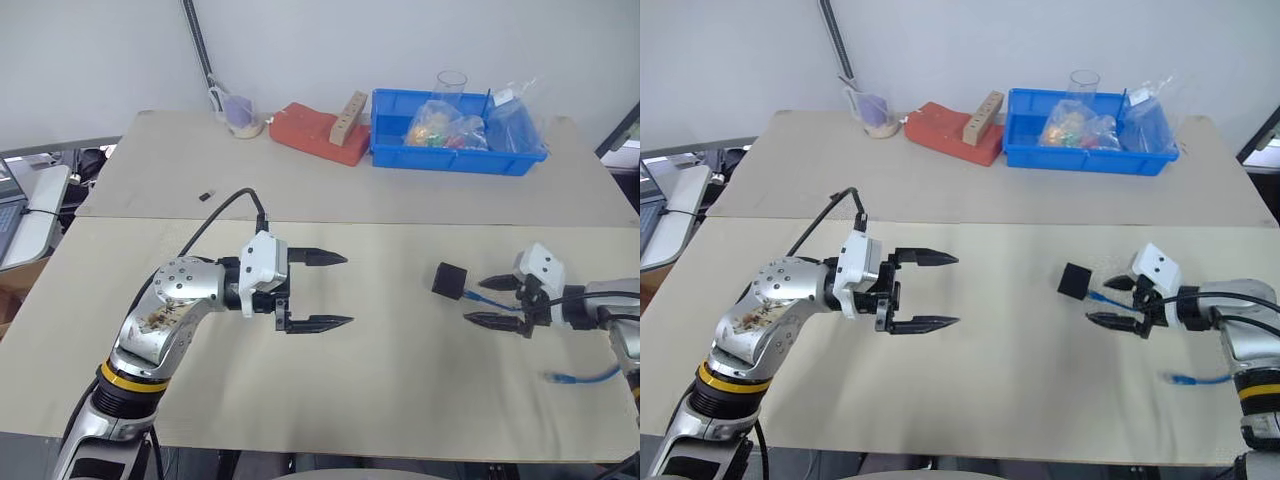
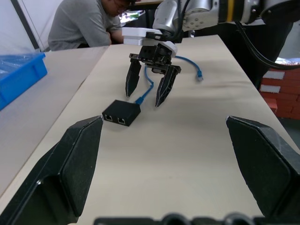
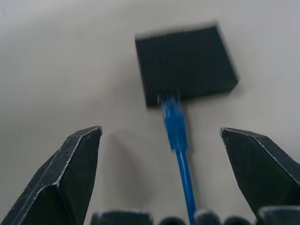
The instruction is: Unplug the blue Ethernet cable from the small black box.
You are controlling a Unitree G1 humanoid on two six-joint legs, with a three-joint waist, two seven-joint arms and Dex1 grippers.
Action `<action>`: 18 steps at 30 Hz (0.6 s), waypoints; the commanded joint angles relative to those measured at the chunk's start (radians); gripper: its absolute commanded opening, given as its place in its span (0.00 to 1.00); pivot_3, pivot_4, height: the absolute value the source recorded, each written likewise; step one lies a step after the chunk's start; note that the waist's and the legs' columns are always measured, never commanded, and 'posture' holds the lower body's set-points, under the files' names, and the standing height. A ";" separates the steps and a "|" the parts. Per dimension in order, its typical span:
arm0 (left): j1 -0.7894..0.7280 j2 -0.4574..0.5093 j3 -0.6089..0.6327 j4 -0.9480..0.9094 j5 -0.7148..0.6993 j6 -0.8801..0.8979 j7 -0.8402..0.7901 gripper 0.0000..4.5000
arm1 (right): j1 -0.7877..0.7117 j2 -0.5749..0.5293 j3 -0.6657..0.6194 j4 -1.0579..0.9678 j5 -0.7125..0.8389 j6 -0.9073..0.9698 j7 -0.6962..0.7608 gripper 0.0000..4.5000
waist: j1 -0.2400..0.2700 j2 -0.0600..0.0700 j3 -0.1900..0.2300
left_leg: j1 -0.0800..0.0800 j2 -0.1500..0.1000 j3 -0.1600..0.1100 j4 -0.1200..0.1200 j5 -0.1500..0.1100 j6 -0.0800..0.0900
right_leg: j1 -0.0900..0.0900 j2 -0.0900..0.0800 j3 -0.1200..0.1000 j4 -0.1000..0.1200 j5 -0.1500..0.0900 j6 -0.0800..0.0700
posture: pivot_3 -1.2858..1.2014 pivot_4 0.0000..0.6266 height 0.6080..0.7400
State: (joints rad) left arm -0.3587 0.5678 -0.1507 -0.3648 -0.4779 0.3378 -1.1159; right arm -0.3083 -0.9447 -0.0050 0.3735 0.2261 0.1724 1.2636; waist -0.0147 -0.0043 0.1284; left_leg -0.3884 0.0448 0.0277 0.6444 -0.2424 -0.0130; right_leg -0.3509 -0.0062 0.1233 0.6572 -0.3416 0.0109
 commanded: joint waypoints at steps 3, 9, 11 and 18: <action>-0.004 0.005 0.023 -0.043 -0.023 -0.003 0.011 1.00 | -0.116 0.036 0.022 0.142 -0.038 -0.107 0.051 0.88 | -0.003 0.000 0.000 | 0.000 0.000 0.000 0.000 0.000 0.000 | 0.000 0.000 0.000 0.000 0.000 0.000 | 0.52 0.24 1.00; -0.002 0.017 0.025 -0.051 -0.030 0.006 0.003 1.00 | -0.173 0.041 0.063 0.255 -0.099 -0.220 0.104 0.43 | -0.001 0.001 0.000 | 0.001 0.001 0.000 0.000 0.000 0.000 | 0.000 0.000 0.000 0.001 0.000 0.000 | 0.52 0.24 1.00; -0.005 0.020 0.026 -0.044 -0.032 0.004 0.003 1.00 | -0.181 0.039 0.071 0.284 -0.118 -0.259 0.117 0.29 | -0.001 0.001 -0.001 | 0.001 0.001 0.000 0.000 0.000 0.000 | 0.000 0.000 0.000 0.001 0.000 0.000 | 0.52 0.24 1.00; -0.010 0.014 0.041 -0.025 -0.049 0.034 0.038 1.00 | -0.212 0.047 0.042 0.223 -0.105 -0.327 0.105 0.00 | 0.000 0.001 -0.001 | 0.001 0.002 0.000 0.000 0.000 0.000 | 0.001 0.000 0.000 0.001 0.000 0.000 | 0.52 0.24 1.00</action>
State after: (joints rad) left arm -0.3540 0.5831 -0.1403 -0.3796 -0.5050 0.3549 -1.0998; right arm -0.5046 -0.8932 0.0619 0.6627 0.1056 -0.1235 1.3746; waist -0.0148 -0.0033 0.1278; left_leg -0.3871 0.0467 0.0277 0.6448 -0.2424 -0.0129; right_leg -0.3498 -0.0062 0.1230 0.6588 -0.3415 0.0107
